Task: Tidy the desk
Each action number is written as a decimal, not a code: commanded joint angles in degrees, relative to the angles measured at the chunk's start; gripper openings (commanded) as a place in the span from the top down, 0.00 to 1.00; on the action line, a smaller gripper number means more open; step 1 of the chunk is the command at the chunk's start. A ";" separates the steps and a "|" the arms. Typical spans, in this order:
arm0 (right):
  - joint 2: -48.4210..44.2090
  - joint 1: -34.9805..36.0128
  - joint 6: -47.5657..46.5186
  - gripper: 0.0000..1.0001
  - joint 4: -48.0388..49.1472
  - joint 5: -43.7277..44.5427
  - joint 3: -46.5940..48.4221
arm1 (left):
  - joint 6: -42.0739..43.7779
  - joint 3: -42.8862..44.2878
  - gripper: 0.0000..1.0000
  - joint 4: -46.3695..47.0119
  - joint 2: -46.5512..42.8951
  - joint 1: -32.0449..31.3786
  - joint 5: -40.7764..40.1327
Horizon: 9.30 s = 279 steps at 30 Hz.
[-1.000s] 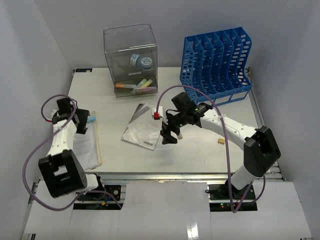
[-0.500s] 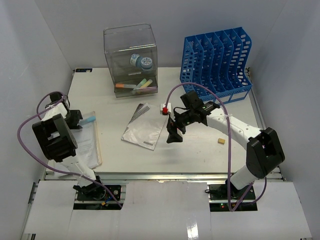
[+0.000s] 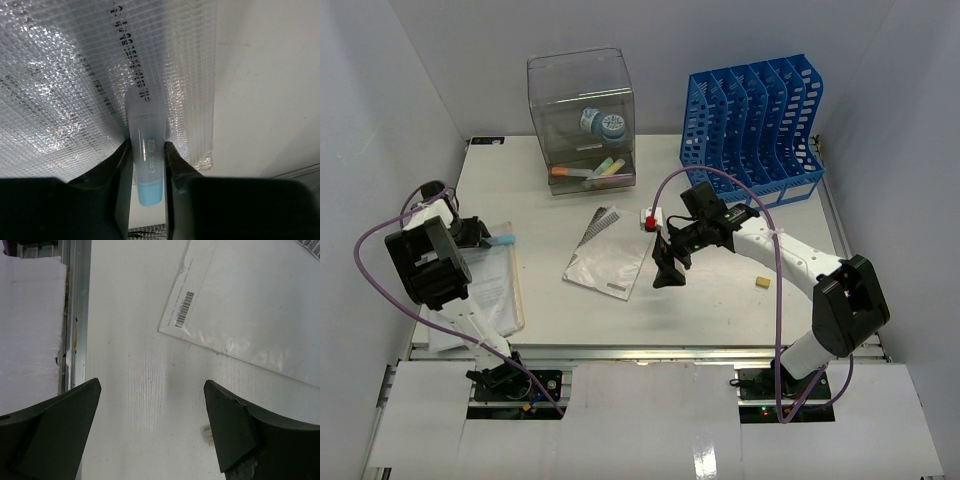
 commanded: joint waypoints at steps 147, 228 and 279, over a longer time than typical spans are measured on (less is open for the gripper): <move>-21.95 -40.51 9.10 0.45 22.87 -0.33 -18.96 | -6.85 -13.04 1.00 36.79 -9.47 -31.76 3.69; -30.42 -37.87 -4.13 0.04 9.92 2.93 -24.42 | 13.40 -12.18 0.35 76.39 1.58 -26.54 29.74; -35.20 -37.82 -5.56 0.01 10.20 1.60 -26.41 | -9.23 10.42 0.49 86.08 28.74 -28.72 22.65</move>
